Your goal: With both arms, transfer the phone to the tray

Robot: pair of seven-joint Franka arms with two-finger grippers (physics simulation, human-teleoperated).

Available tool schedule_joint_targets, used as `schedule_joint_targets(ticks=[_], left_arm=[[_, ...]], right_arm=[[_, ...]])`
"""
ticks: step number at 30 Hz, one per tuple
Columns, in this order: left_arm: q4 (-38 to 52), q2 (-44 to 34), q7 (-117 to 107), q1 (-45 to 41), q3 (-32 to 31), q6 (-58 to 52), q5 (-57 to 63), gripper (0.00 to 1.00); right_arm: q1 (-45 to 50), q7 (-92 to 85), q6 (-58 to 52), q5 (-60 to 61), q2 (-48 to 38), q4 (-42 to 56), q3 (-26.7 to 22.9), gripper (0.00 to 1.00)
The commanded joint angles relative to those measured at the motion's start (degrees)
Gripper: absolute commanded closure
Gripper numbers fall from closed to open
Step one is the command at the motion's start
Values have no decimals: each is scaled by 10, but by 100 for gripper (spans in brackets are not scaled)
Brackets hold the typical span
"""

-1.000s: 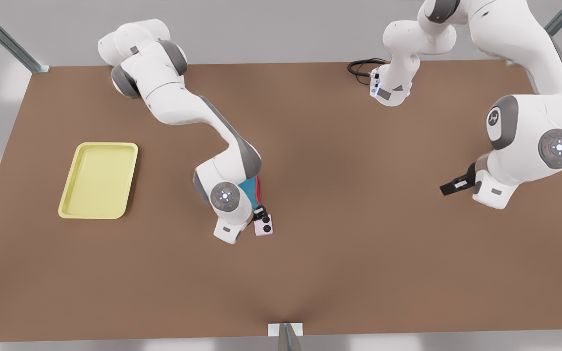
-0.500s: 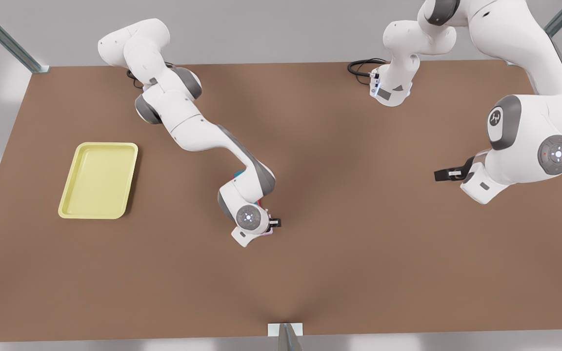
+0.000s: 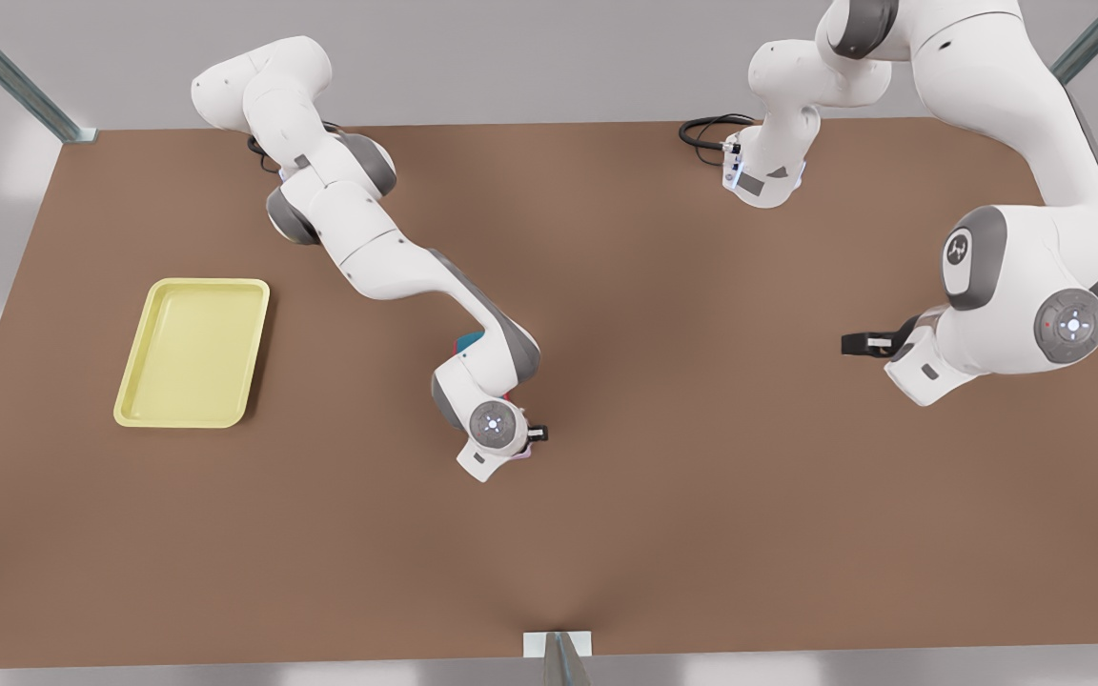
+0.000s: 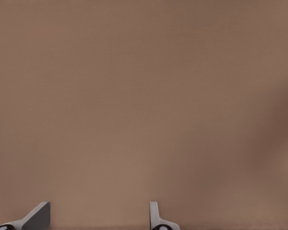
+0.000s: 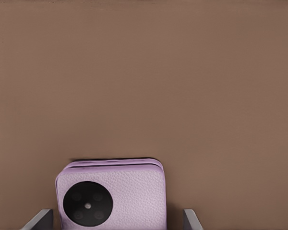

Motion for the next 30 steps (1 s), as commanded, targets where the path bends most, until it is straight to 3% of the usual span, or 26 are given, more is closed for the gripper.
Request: schedule_joint_targets(ticks=[1,9,12,17,21,25,30], left_arm=[[-1,0,55,0,0,0,0,0],[0,2,55,0,0,0,0,0],[0,7,55,0,0,1,0,0],[0,9,55,0,0,1,0,0],[0,9,54,0,0,1,0,0],[11,3,54,0,-5,1,0,0],[30,-9,52,0,-5,0,-22,0]], right_arm=[[0,-59,17,0,-2,1,1,0],[-5,-96,40,-3,-1,-16,8,0],[-5,-97,40,-3,-2,-16,8,23],[-7,-97,34,-4,-29,-23,5,24],[-59,-100,40,-3,-158,-154,4,23],[-158,-155,68,-2,-339,-389,9,23],[-321,-336,82,0,-496,-603,15,23]])
